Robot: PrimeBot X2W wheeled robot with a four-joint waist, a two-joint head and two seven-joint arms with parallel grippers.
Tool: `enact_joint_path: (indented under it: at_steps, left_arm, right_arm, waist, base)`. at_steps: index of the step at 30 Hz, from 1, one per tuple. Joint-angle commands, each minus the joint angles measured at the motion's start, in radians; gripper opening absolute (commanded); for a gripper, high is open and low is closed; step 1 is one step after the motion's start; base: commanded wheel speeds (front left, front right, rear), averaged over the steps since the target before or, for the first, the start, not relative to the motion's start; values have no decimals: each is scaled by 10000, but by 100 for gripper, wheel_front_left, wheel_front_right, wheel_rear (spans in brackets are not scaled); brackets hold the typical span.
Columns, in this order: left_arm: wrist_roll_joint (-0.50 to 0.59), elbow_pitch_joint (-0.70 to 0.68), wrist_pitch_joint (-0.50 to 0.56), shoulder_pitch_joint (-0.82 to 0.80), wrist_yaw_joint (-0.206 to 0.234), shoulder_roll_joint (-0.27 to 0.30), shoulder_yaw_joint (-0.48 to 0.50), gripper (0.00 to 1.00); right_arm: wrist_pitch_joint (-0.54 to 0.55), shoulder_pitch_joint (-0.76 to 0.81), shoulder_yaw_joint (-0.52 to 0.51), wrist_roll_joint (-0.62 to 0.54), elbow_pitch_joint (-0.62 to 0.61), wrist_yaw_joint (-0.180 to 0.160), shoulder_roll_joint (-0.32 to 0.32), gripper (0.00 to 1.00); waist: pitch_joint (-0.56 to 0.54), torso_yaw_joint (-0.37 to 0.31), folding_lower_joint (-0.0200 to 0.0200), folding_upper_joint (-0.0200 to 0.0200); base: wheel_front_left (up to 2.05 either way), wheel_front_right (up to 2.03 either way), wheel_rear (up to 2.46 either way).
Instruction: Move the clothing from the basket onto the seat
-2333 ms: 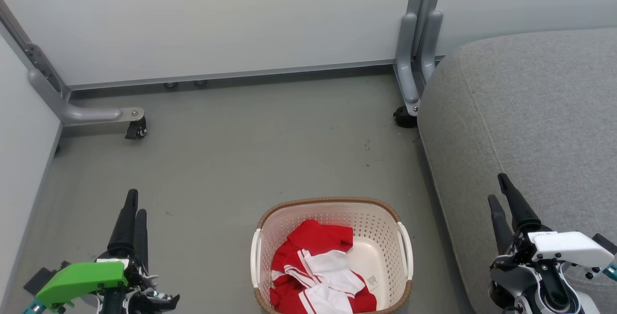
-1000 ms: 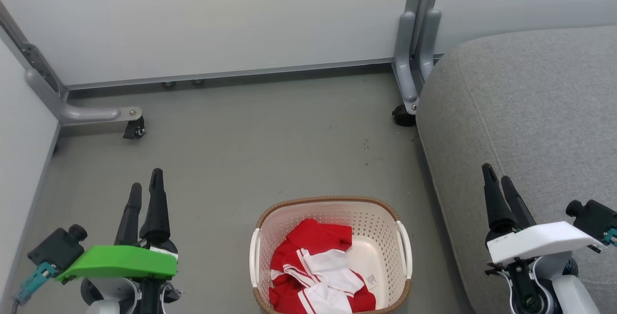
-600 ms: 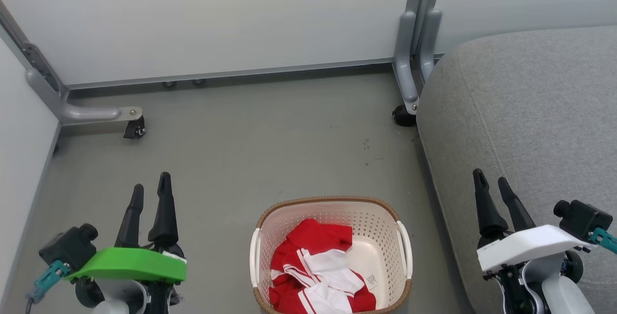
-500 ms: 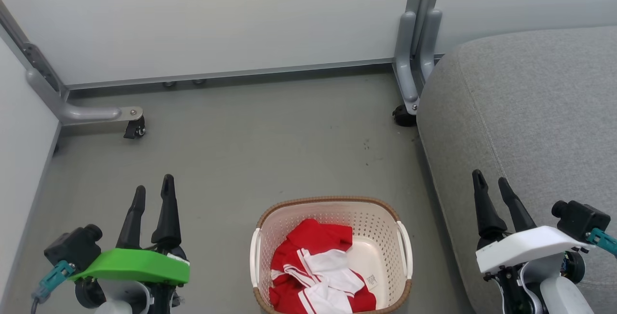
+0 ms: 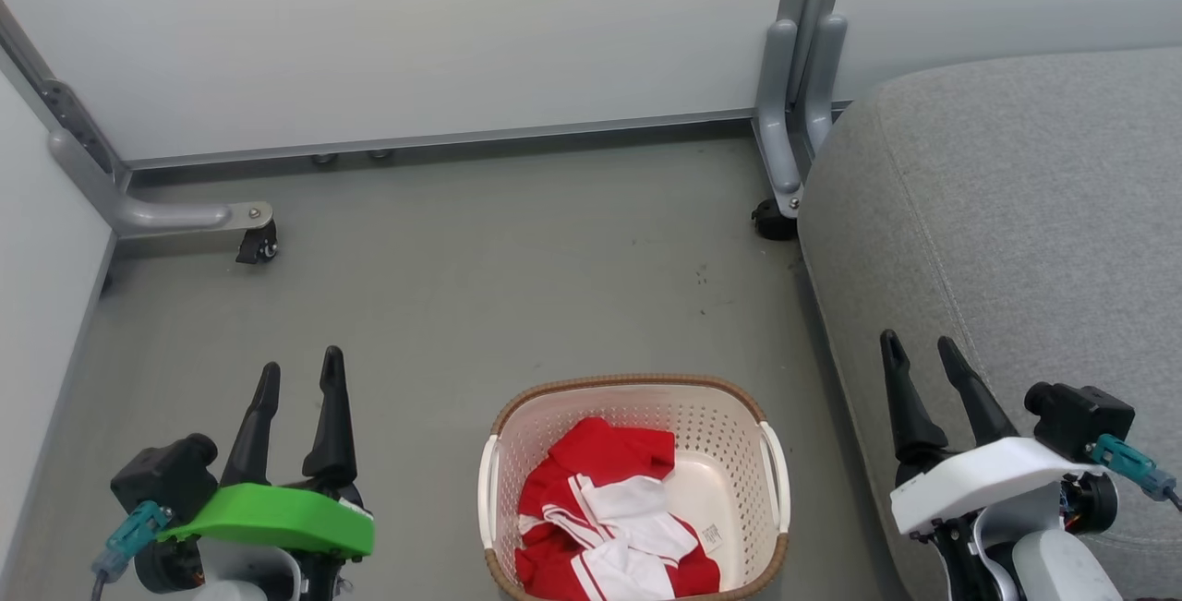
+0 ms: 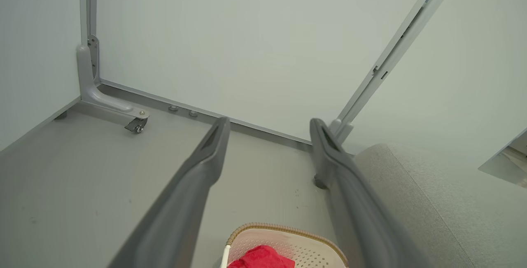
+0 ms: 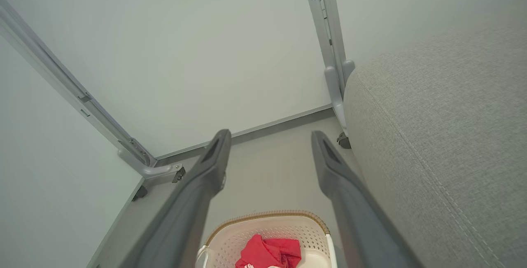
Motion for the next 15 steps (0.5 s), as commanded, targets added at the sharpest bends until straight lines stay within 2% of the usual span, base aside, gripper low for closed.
enact_joint_path:
  at_steps: [1, 15]
  left_arm:
    - [335, -53, -95, 48, -35, 62, 34, 100]
    - [1590, 158, -435, 140, -35, 13, 50, 100]
  right_arm:
    - [-57, -5, 42, -292, -115, 5, -34, 100]
    - [135, 198, 54, -1400, -202, 5, 40, 100]
  waist:
    - [-7, -11, 0, 0]
    - [-58, -35, 0, 0]
  base:
    - [0, 0, 0]
    - [0, 0, 0]
